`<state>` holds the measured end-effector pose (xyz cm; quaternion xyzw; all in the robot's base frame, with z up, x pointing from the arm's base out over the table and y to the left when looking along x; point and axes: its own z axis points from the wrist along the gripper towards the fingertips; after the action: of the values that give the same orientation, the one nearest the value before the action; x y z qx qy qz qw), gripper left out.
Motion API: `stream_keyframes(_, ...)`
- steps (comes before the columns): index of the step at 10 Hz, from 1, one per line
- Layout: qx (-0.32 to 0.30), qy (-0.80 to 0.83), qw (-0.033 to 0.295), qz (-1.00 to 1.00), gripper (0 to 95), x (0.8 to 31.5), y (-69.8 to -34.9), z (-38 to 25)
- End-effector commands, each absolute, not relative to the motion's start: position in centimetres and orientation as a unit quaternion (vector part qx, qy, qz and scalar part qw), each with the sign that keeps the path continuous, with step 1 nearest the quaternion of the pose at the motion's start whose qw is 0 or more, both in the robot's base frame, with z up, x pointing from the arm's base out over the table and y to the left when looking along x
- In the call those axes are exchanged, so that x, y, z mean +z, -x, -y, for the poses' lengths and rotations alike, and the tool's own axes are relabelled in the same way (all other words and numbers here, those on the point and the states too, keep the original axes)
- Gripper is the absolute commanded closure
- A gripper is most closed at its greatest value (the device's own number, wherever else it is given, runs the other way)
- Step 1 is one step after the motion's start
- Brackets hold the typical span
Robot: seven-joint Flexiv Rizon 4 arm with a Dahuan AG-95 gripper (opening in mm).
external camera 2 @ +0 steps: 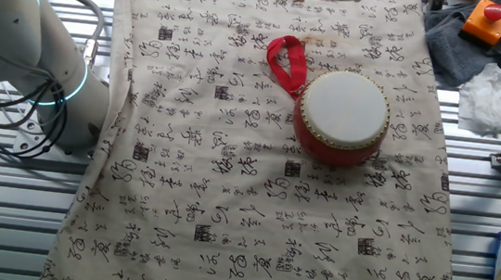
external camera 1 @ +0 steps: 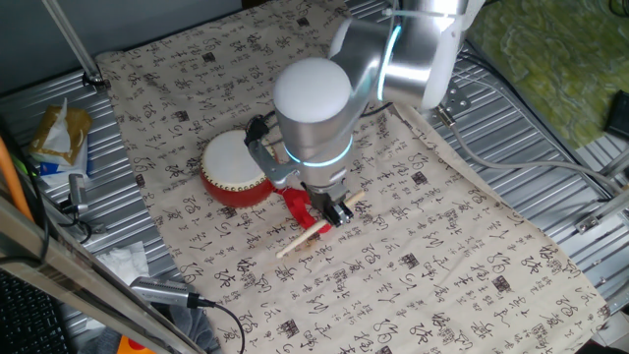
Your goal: Play the drum
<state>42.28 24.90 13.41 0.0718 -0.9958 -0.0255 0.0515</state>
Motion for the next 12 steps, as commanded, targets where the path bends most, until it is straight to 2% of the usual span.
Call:
stream_keyframes(1,-0.026,-0.08,0.059,0.995,95.0,14.0,-41.8,-23.3)
stream_keyframes(7,-0.029,-0.113,0.062,0.991,95.0,13.9,-40.8,-16.1)
stream_keyframes(12,-0.031,-0.128,0.084,0.988,95.0,15.6,-41.2,-11.3)
